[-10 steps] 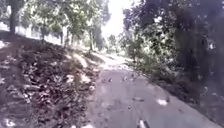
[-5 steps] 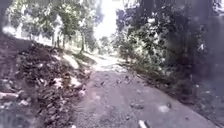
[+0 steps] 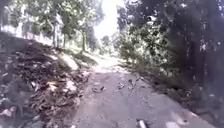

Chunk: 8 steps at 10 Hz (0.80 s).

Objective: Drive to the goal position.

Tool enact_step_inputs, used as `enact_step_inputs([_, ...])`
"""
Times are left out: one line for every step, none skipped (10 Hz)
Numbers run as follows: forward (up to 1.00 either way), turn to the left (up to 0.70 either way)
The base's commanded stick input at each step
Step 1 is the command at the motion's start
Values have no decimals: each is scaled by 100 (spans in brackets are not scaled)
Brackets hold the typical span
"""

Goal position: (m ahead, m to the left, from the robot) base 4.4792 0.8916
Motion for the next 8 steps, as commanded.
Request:
enact_step_inputs([50,0])
enact_step_inputs([50,0])
enact_step_inputs([50,0])
enact_step_inputs([50,0])
enact_step_inputs([50,0])
enact_step_inputs([50,0])
enact_step_inputs([50,0])
enact_step_inputs([50,0])
